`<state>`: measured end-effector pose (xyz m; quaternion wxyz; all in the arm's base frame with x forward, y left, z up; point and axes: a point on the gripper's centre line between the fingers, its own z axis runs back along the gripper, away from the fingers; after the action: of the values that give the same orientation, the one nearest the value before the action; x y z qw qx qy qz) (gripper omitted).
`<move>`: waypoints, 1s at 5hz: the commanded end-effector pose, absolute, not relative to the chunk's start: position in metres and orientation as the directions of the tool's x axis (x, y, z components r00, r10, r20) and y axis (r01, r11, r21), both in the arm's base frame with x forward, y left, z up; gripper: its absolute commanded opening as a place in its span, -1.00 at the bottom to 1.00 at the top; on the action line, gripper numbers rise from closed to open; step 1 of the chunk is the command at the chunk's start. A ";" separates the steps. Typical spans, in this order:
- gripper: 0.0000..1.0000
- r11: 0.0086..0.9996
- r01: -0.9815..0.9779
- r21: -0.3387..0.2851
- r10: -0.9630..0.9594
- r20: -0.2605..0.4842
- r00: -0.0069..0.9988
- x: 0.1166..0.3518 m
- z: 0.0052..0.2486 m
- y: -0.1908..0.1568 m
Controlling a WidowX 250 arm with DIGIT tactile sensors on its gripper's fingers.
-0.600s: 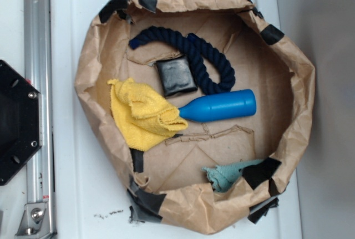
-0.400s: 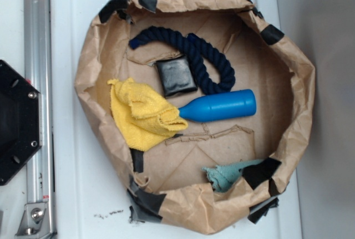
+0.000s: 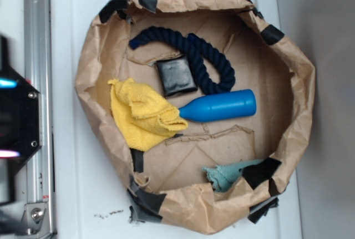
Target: Grab the blue cloth.
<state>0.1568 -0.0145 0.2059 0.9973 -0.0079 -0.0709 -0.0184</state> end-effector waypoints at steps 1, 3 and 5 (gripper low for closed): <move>1.00 0.982 0.183 -0.043 -0.162 0.295 0.942 0.222 0.183 -0.013; 1.00 0.941 0.338 0.038 -0.330 0.342 0.880 0.261 0.165 -0.001; 1.00 0.901 0.428 0.063 -0.429 0.261 0.865 0.297 0.106 0.007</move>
<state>0.2884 0.0102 0.0862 0.9713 -0.0079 -0.1042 -0.2138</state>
